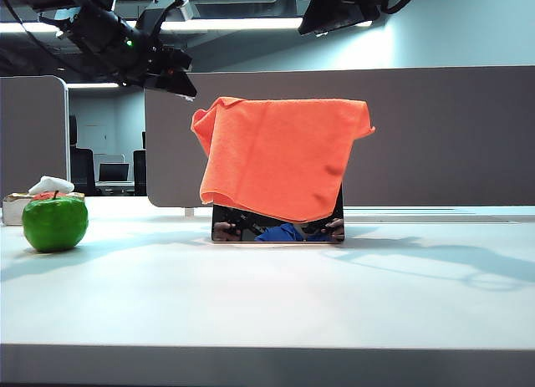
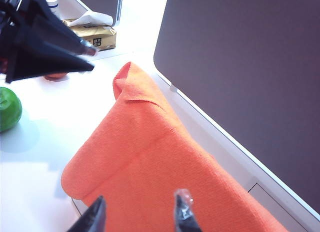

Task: Pick up the cloth from the table and use it to cover the mirror.

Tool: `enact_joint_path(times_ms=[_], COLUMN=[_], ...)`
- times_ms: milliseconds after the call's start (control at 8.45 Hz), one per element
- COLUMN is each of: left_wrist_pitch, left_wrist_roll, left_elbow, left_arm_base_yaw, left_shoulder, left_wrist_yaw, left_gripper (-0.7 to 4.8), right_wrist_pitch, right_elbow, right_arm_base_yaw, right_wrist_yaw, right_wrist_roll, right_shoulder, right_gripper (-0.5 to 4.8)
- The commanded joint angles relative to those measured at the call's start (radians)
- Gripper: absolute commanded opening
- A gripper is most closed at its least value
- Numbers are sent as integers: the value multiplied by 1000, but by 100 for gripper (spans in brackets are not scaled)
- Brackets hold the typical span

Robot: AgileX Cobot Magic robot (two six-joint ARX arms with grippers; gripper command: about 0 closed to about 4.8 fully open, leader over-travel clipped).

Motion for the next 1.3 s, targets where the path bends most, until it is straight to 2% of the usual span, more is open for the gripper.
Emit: enact_joint_path(times_ms=[118, 355, 473, 828, 1301], left_wrist_pitch=[106, 113, 144, 232, 212], left_wrist_roll=[348, 475, 557, 538, 497], left_elbow=[5, 5, 5, 18, 68], left_arm_base_yaw=[-2, -1, -1, -1, -1], left_shoulder=[20, 50, 77, 105, 106], left_wrist_yaw=[-1, -16, -16, -6, 100], left_gripper=[124, 125, 182, 187, 187], right_wrist_pitch=[-5, -26, -36, -51, -66], right_elbow=[3, 3, 3, 3, 3], right_arm_base_yaw=[2, 2, 2, 2, 2], right_wrist_yaw=[-2, -1, -1, -1, 1], right_wrist_roll=[1, 1, 1, 1, 1], right_shoulder=[-5, -5, -5, -5, -5], right_gripper=[175, 175, 175, 175, 175])
